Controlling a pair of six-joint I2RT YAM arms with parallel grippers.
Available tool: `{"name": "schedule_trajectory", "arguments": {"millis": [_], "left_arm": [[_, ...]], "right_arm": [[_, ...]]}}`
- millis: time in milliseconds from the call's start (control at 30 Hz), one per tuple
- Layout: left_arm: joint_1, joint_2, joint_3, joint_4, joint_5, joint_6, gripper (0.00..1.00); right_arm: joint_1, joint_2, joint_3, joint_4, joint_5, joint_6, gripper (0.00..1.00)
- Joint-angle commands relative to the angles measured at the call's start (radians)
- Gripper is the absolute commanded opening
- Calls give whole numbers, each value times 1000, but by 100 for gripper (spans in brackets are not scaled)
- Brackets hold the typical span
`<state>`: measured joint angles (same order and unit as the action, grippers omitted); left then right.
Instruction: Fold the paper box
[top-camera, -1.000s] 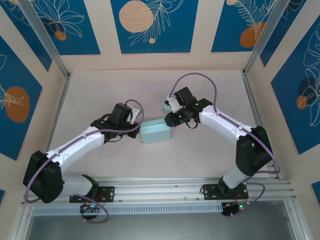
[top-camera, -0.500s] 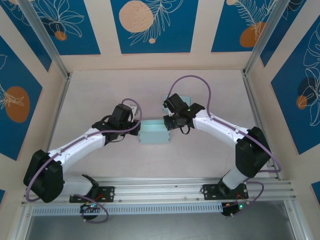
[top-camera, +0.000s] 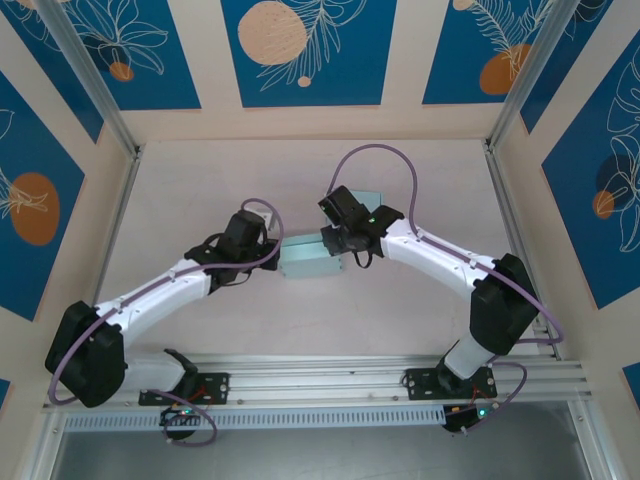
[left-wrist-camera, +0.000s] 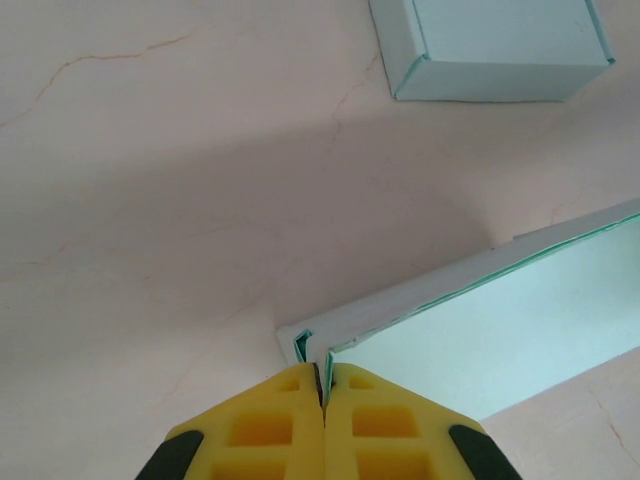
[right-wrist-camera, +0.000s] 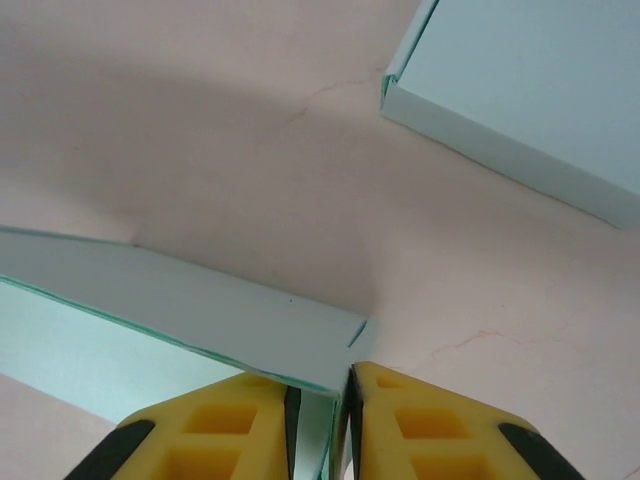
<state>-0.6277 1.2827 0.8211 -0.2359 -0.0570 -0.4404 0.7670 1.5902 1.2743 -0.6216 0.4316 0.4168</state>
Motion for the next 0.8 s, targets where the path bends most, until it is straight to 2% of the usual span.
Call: {"name": "schedule_trajectory", "arguments": {"millis": [0, 300, 767], "left_arm": [[-35, -39, -16, 86, 5, -18, 0], [-35, -36, -1, 52, -31, 7, 0], [-35, -16, 13, 22, -40, 28, 0]], "right_arm": [[30, 9, 27, 20, -19, 51, 23], [13, -14, -5, 21, 10, 57, 29], [-29, -53, -44, 20, 26, 48, 30]]}}
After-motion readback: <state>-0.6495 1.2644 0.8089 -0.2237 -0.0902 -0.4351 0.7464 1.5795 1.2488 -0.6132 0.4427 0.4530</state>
